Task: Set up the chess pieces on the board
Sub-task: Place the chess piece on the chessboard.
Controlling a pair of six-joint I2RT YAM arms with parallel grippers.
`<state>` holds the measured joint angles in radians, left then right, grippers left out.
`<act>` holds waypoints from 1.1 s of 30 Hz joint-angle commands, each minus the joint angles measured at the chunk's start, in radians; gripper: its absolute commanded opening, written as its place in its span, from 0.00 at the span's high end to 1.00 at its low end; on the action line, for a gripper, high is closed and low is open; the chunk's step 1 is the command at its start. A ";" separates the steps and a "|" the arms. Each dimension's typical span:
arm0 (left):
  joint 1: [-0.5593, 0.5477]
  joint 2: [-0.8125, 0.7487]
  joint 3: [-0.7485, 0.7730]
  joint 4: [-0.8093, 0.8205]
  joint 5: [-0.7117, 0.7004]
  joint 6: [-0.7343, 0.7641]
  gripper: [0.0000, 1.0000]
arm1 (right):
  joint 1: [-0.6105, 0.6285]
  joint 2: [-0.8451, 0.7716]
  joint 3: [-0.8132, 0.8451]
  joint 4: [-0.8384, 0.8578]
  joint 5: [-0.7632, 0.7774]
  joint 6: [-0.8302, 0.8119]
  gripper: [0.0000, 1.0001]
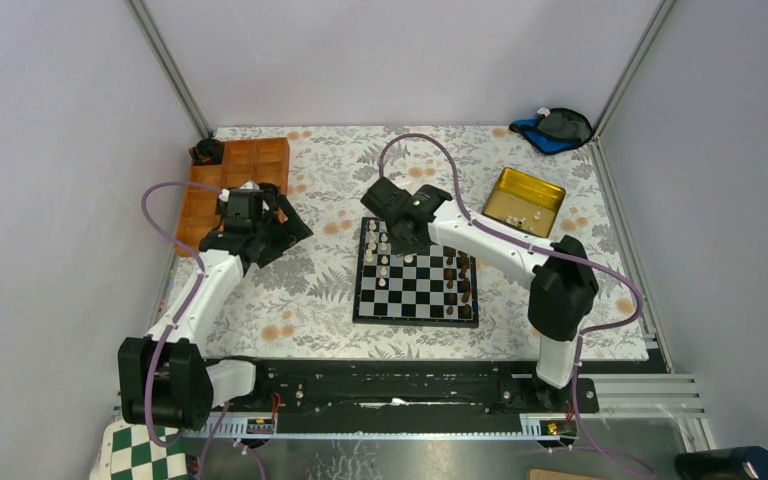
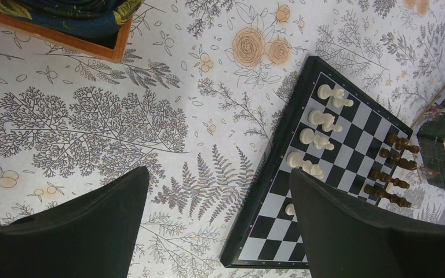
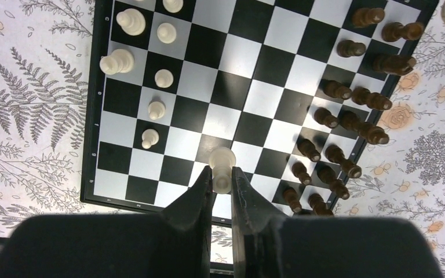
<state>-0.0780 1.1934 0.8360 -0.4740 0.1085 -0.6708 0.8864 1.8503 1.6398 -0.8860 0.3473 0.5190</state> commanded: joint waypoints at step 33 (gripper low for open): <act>-0.005 0.032 0.025 0.008 -0.007 0.013 0.01 | 0.043 0.148 0.124 0.045 -0.125 -0.028 1.00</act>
<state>-0.0780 1.2255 0.8360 -0.4740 0.1078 -0.6701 0.9142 1.9850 1.6890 -0.8528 0.2417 0.5098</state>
